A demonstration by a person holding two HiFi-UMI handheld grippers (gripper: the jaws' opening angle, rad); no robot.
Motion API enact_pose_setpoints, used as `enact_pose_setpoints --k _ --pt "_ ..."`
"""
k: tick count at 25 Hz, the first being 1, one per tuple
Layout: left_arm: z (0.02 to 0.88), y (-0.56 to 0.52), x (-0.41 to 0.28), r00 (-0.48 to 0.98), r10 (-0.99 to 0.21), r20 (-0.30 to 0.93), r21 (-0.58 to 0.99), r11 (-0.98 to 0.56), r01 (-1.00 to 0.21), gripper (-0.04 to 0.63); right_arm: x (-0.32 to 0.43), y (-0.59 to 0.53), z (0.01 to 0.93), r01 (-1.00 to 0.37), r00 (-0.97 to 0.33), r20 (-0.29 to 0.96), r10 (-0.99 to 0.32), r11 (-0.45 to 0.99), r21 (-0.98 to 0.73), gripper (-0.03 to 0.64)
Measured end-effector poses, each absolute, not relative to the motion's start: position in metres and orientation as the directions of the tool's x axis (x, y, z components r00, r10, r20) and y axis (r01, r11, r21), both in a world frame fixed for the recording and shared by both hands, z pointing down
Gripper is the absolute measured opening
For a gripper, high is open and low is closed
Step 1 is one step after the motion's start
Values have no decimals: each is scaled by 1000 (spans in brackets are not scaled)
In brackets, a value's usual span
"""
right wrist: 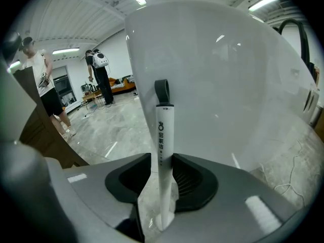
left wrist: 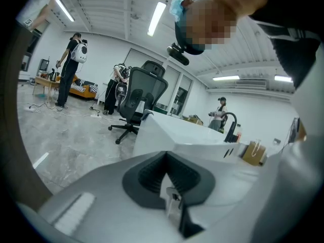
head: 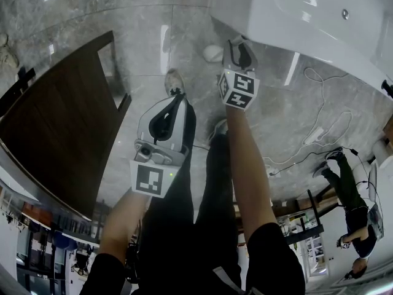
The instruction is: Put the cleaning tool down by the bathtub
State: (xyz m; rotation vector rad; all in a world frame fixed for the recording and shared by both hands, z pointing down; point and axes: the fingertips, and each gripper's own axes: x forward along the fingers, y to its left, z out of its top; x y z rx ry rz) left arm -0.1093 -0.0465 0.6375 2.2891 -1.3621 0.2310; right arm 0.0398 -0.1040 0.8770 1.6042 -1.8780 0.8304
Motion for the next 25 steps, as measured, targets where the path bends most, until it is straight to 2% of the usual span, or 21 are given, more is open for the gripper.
enact_pose_setpoints --k 25 --pt "621 -37 -106 486 -803 346 306 -393 -867 9 54 -87 855 -991 -132 739 -661 106 -82 143"
